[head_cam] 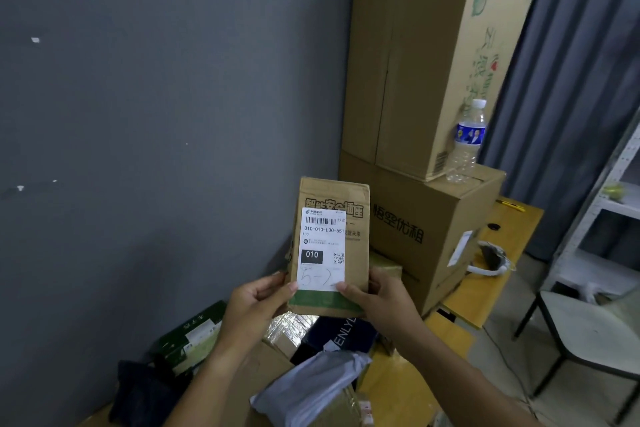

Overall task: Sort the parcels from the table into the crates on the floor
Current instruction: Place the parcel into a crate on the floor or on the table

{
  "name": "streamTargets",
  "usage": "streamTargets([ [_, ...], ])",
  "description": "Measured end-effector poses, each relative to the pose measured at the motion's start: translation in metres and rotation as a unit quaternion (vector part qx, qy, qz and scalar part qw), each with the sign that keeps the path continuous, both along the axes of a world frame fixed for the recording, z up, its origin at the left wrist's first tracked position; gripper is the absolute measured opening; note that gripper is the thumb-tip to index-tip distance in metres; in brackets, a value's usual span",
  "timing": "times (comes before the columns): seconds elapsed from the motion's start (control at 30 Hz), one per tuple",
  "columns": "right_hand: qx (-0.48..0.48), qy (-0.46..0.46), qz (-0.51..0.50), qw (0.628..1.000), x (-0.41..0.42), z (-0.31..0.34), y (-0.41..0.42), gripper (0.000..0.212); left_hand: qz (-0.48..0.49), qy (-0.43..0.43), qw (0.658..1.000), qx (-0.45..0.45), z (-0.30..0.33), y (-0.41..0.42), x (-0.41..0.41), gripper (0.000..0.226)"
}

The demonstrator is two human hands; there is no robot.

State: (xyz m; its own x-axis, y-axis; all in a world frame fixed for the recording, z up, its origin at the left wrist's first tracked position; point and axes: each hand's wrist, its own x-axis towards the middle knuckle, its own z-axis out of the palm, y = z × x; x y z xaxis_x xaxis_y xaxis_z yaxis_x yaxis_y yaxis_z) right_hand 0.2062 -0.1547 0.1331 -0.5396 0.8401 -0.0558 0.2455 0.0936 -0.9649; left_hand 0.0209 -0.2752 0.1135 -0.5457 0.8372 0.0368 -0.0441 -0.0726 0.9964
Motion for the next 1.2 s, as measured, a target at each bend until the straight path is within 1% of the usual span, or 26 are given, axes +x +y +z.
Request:
streamTargets([
  [0.17,-0.034,0.025,-0.029,0.999,0.041,-0.006,0.005,0.039,-0.024,0.030,0.999,-0.016,-0.001,0.016,0.035,0.019],
  [0.3,-0.042,0.034,-0.055,0.997,0.088,-0.013,0.010,0.043,-0.044,0.043,0.998,-0.024,0.002,0.028,0.076,0.018],
  [0.5,-0.037,0.036,-0.120,0.991,0.179,-0.020,0.012,0.038,-0.093,0.069,0.993,-0.038,0.001,0.047,0.157,0.021],
  [0.6,-0.048,0.039,-0.163,0.985,0.234,-0.024,0.006,0.039,-0.143,0.095,0.984,-0.046,-0.005,0.056,0.204,0.030],
  [0.7,-0.043,0.029,-0.198,0.979,0.290,-0.027,-0.004,0.035,-0.174,0.118,0.976,-0.050,-0.013,0.064,0.254,0.040],
  [0.83,-0.042,0.030,-0.252,0.966,0.362,-0.031,-0.017,0.032,-0.214,0.121,0.968,-0.049,-0.020,0.074,0.319,0.048],
  [0.9,-0.050,0.035,-0.269,0.961,0.393,-0.035,-0.022,0.034,-0.239,0.110,0.964,-0.043,-0.022,0.076,0.350,0.044],
  [1.03,-0.068,0.049,-0.292,0.953,0.437,-0.046,-0.031,0.034,-0.268,0.097,0.957,-0.047,-0.029,0.078,0.397,0.027],
  [1.2,-0.091,0.049,-0.310,0.945,0.462,-0.066,-0.022,0.033,-0.273,0.080,0.956,-0.072,-0.048,0.097,0.423,0.025],
])
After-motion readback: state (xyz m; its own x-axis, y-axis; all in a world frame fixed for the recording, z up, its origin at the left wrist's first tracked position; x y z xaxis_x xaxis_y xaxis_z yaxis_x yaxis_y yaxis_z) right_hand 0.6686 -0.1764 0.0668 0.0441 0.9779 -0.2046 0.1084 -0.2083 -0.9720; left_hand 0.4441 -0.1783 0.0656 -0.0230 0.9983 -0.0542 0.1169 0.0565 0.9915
